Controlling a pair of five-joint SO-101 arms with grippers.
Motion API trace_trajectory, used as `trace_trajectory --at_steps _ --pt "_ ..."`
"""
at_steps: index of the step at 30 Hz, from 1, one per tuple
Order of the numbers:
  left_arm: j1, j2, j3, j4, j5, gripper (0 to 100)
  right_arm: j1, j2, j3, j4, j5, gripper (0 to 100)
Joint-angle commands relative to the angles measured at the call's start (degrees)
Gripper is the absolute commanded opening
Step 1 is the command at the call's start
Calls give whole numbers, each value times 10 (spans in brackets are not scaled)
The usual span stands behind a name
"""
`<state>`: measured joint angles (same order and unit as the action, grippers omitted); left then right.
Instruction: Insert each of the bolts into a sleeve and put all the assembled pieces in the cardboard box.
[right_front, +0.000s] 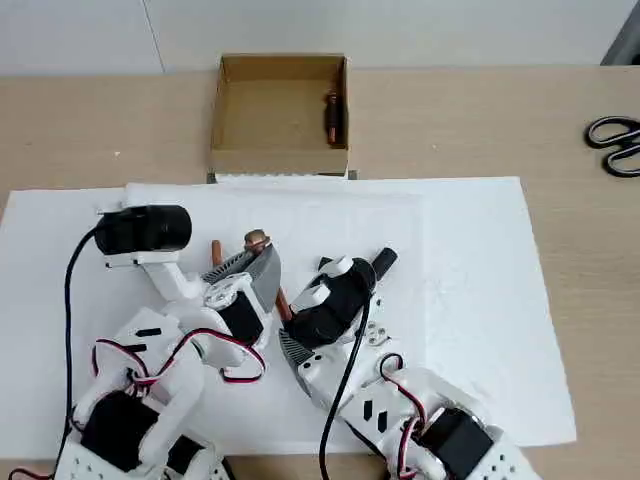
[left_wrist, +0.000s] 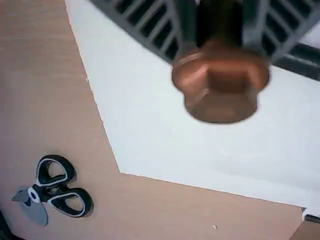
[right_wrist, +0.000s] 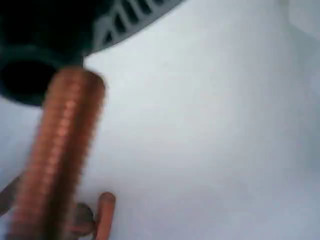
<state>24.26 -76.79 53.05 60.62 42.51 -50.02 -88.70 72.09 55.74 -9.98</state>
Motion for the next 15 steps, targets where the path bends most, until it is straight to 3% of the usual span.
trace_trajectory --at_steps 1,15 --pt "3 -5 10 -20 4 6 -8 -3 -8 -15 -3 3" --pt "0 -6 23 -40 -18 6 -29 -2 -25 1 -3 3"
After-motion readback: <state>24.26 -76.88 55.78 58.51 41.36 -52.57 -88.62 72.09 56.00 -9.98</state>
